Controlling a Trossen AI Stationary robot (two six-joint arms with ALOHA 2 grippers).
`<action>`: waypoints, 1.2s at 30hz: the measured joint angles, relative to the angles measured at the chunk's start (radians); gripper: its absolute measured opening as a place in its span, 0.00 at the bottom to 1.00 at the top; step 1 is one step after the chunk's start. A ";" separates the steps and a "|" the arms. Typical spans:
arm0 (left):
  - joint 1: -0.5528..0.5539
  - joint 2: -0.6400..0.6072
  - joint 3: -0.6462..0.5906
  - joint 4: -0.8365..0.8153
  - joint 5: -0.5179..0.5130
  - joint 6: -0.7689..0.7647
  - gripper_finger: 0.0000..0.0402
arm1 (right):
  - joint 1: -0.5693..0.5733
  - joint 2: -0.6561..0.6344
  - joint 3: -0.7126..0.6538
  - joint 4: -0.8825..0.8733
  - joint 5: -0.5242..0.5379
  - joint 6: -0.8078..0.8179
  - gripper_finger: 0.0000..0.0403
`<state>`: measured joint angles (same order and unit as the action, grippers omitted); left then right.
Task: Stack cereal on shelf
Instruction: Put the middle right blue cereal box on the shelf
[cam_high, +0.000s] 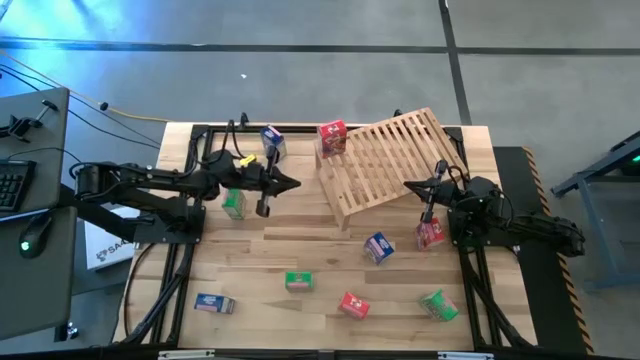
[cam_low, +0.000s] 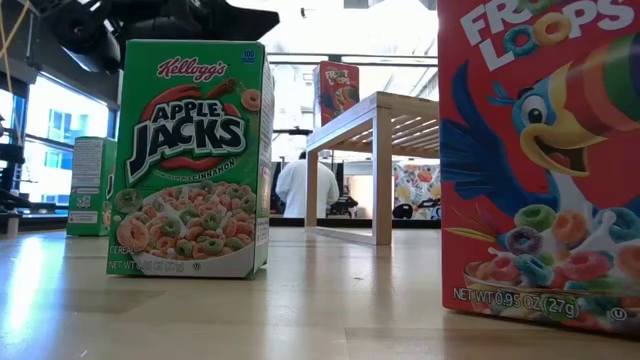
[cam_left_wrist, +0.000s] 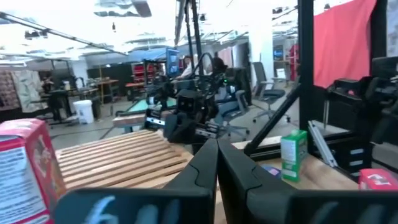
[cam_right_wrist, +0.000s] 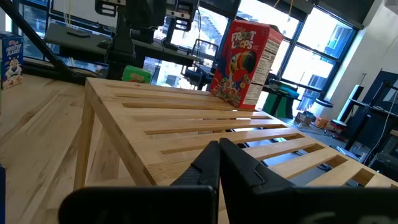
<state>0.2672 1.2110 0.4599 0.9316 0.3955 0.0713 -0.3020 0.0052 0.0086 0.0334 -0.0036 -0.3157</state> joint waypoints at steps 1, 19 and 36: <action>0.000 0.000 0.000 -0.001 0.007 0.000 0.00 | 0.000 0.000 0.000 0.000 0.000 -0.002 0.00; 0.009 0.001 0.000 -0.060 0.041 -0.032 0.00 | 0.000 0.000 0.000 0.007 0.000 0.001 0.00; 0.092 -0.060 0.000 -0.081 0.040 -0.060 0.00 | 0.000 0.002 0.076 0.126 -0.199 0.327 0.00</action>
<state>0.3588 1.1507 0.4599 0.8501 0.4358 0.0113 -0.3023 0.0067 0.0841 0.1599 -0.2030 0.0118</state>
